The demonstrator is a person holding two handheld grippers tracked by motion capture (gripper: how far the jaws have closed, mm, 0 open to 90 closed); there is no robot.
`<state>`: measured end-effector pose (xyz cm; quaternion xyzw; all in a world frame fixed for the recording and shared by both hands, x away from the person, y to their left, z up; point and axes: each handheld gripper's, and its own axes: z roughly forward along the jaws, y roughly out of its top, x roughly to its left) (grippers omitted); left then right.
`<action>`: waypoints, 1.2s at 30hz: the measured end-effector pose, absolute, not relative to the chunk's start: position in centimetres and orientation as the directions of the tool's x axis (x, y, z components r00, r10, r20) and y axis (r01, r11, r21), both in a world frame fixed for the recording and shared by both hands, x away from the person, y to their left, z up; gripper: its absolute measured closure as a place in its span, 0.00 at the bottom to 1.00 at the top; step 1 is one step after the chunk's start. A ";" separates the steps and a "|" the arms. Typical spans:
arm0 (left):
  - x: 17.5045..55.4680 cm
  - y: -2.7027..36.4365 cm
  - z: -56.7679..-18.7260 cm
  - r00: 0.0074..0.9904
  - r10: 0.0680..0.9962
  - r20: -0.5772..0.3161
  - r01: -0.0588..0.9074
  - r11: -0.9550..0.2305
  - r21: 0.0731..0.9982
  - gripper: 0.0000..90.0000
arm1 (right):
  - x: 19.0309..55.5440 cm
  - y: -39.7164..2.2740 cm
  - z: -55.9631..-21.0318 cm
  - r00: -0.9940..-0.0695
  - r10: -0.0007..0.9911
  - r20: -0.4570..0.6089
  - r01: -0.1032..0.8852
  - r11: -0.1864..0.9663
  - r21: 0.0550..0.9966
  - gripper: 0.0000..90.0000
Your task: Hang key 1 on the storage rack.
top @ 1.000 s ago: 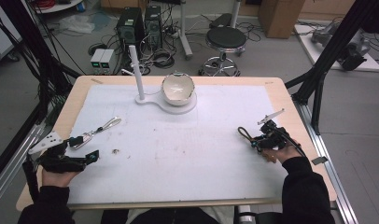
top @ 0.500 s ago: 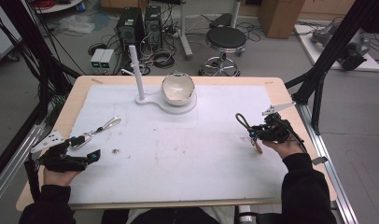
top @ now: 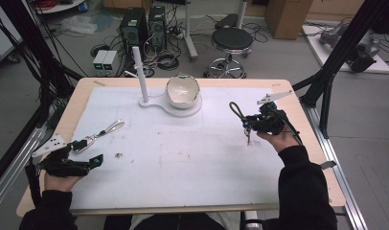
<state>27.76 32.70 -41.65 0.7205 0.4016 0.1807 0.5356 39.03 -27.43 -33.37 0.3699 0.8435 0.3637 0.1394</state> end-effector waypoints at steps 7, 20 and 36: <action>27.8 32.8 -41.6 0.611 0.773 -0.171 0.380 -0.096 0.920 0.03 | 39.6 -25.2 -32.2 -0.707 0.706 0.039 0.496 0.455 0.740 0.81; 27.8 32.9 -41.5 0.611 0.773 -0.171 0.367 -0.084 0.927 0.03 | 40.5 -20.6 -30.7 -0.741 0.671 -0.008 0.451 0.507 0.734 0.80; 27.9 32.7 -41.4 0.619 0.768 -0.168 0.365 -0.091 0.927 0.03 | 41.5 -16.4 -28.2 -0.772 0.634 -0.042 0.403 0.539 0.740 0.80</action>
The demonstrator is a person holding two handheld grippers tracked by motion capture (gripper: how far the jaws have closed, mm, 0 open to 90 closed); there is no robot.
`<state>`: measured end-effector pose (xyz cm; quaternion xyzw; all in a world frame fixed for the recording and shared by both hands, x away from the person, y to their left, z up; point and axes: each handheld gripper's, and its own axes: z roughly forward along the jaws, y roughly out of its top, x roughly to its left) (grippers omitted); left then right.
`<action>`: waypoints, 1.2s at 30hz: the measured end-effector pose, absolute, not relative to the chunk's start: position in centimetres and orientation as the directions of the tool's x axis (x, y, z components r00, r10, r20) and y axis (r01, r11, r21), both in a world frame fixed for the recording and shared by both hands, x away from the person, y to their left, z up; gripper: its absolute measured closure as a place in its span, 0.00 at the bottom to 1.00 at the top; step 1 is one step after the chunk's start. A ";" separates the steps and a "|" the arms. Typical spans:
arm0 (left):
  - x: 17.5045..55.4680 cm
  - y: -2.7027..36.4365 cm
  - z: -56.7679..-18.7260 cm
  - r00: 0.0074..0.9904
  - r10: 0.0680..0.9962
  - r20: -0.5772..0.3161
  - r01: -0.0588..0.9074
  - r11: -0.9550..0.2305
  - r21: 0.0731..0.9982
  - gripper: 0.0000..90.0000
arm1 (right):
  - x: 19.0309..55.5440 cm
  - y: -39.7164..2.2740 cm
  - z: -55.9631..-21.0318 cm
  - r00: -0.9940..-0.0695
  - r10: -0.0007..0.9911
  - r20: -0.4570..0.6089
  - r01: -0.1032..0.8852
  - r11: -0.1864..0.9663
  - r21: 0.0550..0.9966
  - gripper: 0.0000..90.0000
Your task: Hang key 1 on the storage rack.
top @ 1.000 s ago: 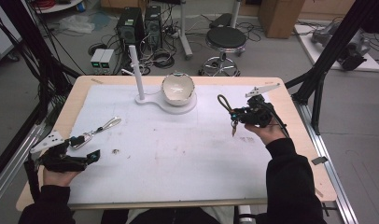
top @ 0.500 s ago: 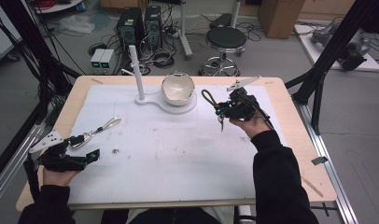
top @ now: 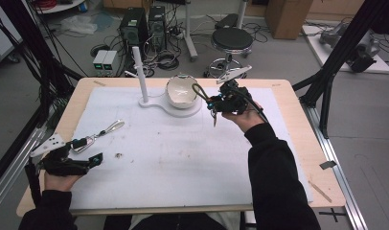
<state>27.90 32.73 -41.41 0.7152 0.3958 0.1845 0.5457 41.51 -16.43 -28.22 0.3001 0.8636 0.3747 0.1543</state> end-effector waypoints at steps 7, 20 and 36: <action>27.9 32.7 -41.4 0.622 0.764 -0.170 0.364 -0.089 0.927 0.03 | 42.1 -14.3 -27.4 -0.792 0.608 -0.056 0.376 0.558 0.739 0.80; 28.1 32.6 -41.5 0.642 0.748 -0.167 0.368 -0.110 0.923 0.03 | 43.2 -9.7 -26.1 -0.820 0.567 -0.080 0.334 0.587 0.738 0.80; 28.0 32.2 -41.6 0.660 0.738 -0.142 0.370 -0.154 0.916 0.03 | 44.4 -3.9 -24.3 -0.846 0.517 -0.130 0.280 0.639 0.717 0.80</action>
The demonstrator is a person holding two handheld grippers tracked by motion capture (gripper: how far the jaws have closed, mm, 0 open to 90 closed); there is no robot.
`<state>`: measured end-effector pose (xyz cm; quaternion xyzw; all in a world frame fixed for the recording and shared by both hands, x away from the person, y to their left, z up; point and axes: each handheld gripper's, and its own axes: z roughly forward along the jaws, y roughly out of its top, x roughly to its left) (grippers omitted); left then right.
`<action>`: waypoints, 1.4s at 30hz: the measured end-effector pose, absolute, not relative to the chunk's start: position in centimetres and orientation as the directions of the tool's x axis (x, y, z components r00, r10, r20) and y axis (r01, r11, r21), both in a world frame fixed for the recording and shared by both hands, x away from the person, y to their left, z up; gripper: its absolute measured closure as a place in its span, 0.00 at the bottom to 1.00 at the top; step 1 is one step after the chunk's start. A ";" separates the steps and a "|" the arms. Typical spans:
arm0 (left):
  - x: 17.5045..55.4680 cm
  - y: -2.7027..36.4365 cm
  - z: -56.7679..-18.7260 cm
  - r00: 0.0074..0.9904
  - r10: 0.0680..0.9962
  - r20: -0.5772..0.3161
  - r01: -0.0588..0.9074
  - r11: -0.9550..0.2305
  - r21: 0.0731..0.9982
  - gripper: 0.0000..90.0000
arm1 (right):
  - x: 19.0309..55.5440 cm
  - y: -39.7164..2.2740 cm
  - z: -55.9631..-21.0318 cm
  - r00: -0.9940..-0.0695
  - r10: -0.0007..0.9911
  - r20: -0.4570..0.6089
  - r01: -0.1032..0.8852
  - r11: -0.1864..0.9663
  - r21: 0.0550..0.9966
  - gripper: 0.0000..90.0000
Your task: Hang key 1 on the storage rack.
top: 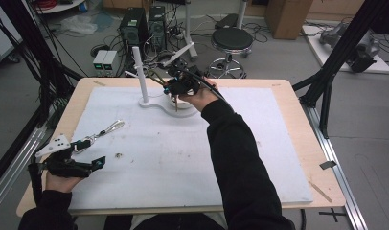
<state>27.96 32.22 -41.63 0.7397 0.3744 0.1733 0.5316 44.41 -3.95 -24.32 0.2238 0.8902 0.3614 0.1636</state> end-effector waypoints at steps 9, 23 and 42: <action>27.9 32.3 -41.6 0.664 0.735 -0.141 0.368 -0.157 0.916 0.03 | 45.6 -1.5 -23.3 -0.848 0.508 -0.153 0.266 0.656 0.706 0.80; 27.8 32.2 -41.7 0.673 0.725 -0.144 0.368 -0.159 0.916 0.03 | 47.0 1.9 -22.5 -0.854 0.489 -0.179 0.248 0.684 0.686 0.80; 27.5 32.3 -41.7 0.676 0.721 -0.149 0.371 -0.159 0.915 0.03 | 49.4 4.6 -24.2 -0.820 0.539 -0.194 0.318 0.710 0.628 0.79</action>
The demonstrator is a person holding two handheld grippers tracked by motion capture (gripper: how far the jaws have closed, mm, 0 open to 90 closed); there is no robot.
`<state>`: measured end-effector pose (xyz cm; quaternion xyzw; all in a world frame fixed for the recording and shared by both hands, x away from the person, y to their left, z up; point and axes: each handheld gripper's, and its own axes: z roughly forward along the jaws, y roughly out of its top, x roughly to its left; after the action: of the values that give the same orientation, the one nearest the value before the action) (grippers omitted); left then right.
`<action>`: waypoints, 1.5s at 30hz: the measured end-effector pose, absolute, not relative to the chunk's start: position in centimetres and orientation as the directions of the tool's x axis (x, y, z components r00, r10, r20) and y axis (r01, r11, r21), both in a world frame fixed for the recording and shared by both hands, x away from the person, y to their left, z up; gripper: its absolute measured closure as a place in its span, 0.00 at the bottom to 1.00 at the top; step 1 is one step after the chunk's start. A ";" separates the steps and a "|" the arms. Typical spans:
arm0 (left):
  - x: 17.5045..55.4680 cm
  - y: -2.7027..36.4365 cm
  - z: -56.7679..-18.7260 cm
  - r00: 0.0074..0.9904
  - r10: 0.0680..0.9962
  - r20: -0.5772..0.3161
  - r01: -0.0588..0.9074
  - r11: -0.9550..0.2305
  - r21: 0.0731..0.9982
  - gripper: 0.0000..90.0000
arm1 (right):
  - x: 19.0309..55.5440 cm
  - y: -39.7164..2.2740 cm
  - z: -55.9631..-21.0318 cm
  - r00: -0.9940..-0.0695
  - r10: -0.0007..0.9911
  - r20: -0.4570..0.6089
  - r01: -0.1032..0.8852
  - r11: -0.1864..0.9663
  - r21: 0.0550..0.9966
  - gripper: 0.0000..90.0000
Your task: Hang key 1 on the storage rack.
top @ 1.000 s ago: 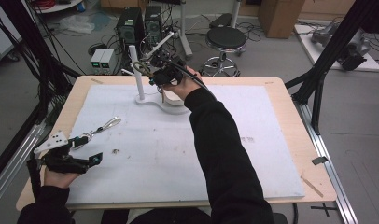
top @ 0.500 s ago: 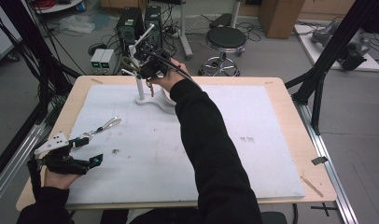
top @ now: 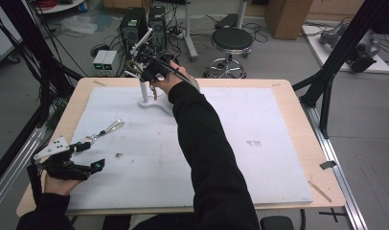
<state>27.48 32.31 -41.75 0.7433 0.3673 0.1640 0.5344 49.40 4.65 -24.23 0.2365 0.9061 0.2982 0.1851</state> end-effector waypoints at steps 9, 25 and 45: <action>27.4 32.2 -41.8 0.684 0.715 -0.146 0.370 -0.166 0.914 0.03 | 50.7 3.9 -26.0 -0.796 0.580 -0.175 0.375 0.699 0.610 0.79; 27.5 32.3 -41.8 0.675 0.724 -0.141 0.369 -0.166 0.915 0.03 | 51.4 4.6 -28.5 -0.767 0.616 -0.180 0.388 0.668 0.635 0.75; 27.4 32.2 -41.8 0.671 0.728 -0.140 0.371 -0.166 0.914 0.03 | 50.6 0.7 -26.8 -0.786 0.599 -0.154 0.394 0.677 0.622 0.01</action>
<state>27.35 32.24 -41.79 0.7447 0.3688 0.1686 0.5301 50.60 0.67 -26.78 0.2761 0.8986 0.2923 0.1754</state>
